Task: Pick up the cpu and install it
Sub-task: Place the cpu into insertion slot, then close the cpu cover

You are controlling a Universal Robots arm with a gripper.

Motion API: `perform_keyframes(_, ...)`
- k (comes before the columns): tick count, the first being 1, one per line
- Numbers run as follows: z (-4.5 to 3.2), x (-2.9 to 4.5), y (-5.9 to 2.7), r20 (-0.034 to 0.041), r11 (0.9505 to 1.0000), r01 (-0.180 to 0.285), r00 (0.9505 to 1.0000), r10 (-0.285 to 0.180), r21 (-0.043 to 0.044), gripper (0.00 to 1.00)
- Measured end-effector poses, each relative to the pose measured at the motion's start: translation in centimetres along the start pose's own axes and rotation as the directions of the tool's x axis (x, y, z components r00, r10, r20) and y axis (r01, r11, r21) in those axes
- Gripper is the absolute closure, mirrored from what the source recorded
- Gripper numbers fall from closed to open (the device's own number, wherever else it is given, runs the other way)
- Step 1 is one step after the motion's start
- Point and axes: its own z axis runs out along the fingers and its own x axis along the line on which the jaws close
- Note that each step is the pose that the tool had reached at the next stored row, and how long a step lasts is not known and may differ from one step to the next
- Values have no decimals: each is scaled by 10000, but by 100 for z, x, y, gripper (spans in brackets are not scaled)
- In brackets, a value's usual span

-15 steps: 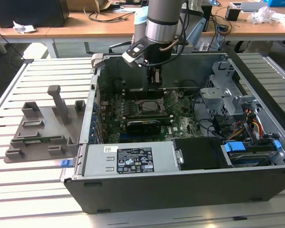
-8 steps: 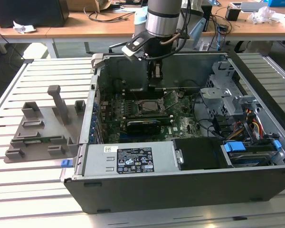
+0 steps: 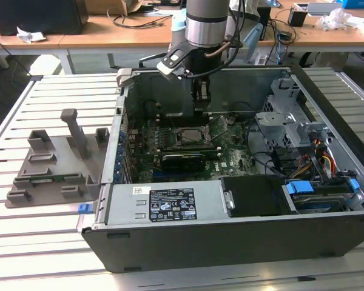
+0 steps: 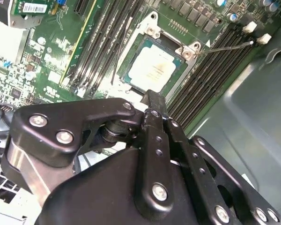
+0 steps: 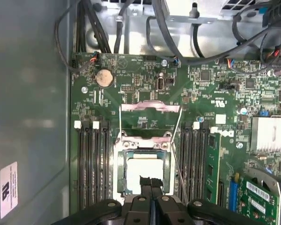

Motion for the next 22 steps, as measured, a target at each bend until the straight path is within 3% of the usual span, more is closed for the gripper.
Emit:
perform_keyframes(1,1,-3,-1,-324,10000,8,9995,-9,-3,89)
perform_keyframes(2,1,-7,-1,-539,10000,16,9985,-16,-6,89)
perform_keyframes(3,2,-9,-1,-577,10000,17,9983,-17,-8,89)
perform_keyframes(18,2,-14,2,-617,10000,20,9981,-20,-8,89)
perform_keyframes(22,-7,-16,125,-614,10000,17,9981,-18,-5,89)
